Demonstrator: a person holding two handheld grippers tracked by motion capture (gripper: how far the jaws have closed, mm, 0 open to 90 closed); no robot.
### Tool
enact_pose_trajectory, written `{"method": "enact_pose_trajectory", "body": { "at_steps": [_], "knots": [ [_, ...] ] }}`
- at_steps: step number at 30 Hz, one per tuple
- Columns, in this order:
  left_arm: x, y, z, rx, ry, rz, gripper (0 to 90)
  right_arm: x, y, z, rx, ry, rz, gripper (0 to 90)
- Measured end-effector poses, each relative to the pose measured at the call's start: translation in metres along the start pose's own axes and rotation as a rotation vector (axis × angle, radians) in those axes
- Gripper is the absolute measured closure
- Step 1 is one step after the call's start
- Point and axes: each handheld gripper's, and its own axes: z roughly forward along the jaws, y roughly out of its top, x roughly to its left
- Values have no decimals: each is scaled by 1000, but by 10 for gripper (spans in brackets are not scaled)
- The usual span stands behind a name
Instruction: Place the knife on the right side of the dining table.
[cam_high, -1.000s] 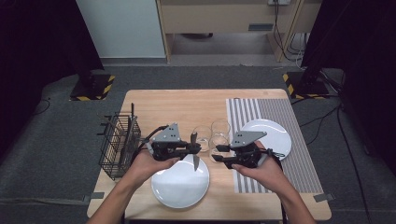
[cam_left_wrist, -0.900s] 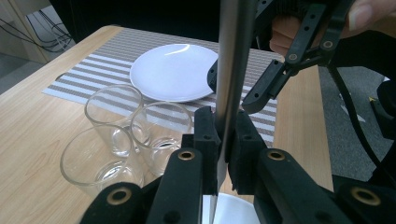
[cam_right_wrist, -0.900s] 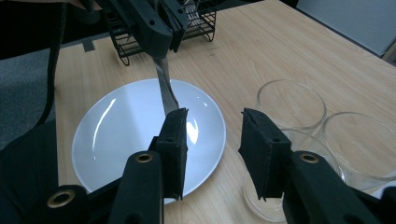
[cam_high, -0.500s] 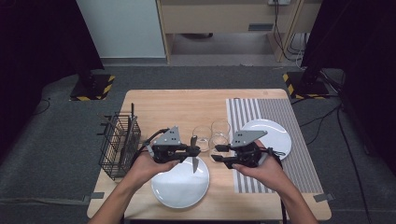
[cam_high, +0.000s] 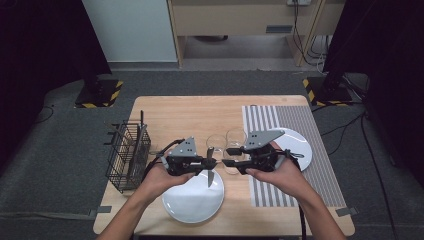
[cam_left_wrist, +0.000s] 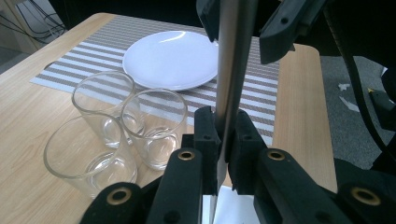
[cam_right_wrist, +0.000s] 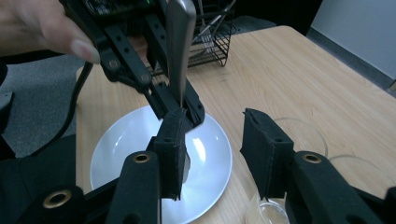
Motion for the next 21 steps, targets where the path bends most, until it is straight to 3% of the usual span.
{"method": "enact_pose_trajectory", "body": {
  "at_steps": [8,21],
  "knots": [
    [0,2,0,-2,-3,8,833,3,16,2,-20,20,-22,594],
    [-3,4,4,-7,-15,18,833,8,24,10,-16,64,-48,603]
  ]
}}
